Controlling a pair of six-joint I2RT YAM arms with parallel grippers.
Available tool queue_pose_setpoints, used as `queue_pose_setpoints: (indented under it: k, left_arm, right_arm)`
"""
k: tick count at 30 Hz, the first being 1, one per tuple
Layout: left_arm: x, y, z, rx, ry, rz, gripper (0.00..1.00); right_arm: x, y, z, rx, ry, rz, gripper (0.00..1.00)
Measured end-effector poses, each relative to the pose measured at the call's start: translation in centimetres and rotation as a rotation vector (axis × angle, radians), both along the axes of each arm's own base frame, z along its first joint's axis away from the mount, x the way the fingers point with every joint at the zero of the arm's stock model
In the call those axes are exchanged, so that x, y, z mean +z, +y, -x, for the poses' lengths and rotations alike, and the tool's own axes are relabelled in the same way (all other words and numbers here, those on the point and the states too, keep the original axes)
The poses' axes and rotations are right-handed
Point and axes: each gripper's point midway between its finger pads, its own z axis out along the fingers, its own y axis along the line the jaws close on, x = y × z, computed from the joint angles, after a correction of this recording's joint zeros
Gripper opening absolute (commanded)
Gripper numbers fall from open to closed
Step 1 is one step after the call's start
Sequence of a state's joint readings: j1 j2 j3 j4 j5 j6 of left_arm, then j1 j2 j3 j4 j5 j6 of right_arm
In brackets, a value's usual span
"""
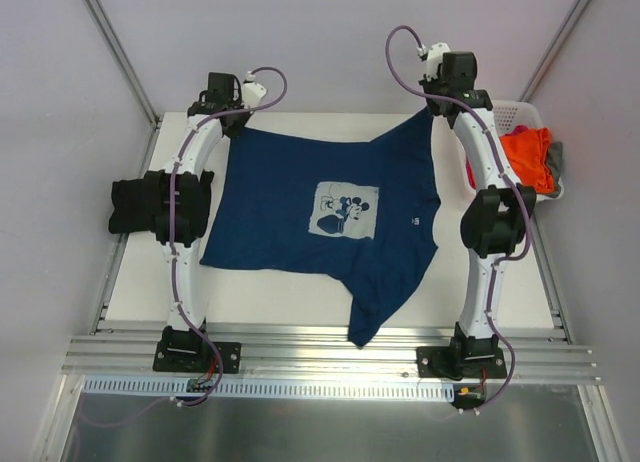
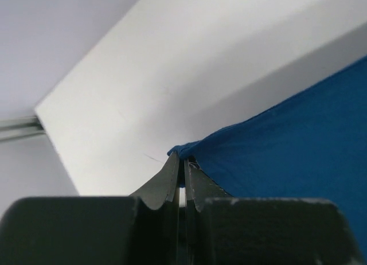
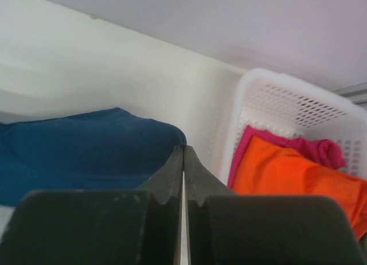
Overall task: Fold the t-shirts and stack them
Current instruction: Flatten out the tshirt
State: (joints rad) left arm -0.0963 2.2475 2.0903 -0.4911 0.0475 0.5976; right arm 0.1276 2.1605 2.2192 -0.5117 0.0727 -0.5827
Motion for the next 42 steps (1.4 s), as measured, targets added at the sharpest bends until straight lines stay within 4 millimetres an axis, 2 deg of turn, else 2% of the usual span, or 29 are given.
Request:
queue_pose_setpoints:
  k: [6,12,20,24,27,31,36,42]
  left_arm:
    - [1.3,1.5,-3.2,-0.018,-0.138,-0.127,0.00]
    - [1.2,3.0,-5.0,0.015,-0.193,-0.203,0.00]
    - [-0.2,5.0,-4.8,0.033,-0.169,-0.347,0.00]
    - [-2.2,5.5,-3.8,0.002,-0.119,-0.402,0.00]
    - [-3.3,5.6,-3.2,-0.002,-0.091,-0.406,0.00]
    - [-3.7,5.6,-2.7,0.002,-0.078,-0.401,0.00]
    - [-3.5,5.8,-2.6,0.014,-0.080,-0.390,0.00]
    - [-2.5,6.9,-3.1,0.043,-0.103,-0.375,0.00]
  right_arm:
    - [-0.8,-1.7,-4.2,-0.051,-0.083,0.064,0.00]
    - [-3.2,-2.0,-4.7,-0.064,-0.046,0.054,0.00]
    - [-3.7,-2.1,-4.8,-0.058,-0.037,0.026,0.00]
    - [-4.7,-2.4,-5.2,-0.055,-0.027,0.022,0.00]
    - [-5.6,-2.3,-5.0,-0.052,-0.001,0.023,0.00]
    - [-7.0,-2.1,-4.4,-0.047,0.040,0.029,0.00]
    - [-9.9,-1.6,-2.4,-0.030,0.149,0.047,0.00]
    - [-10.9,-0.4,0.0,0.000,0.241,0.057,0.00]
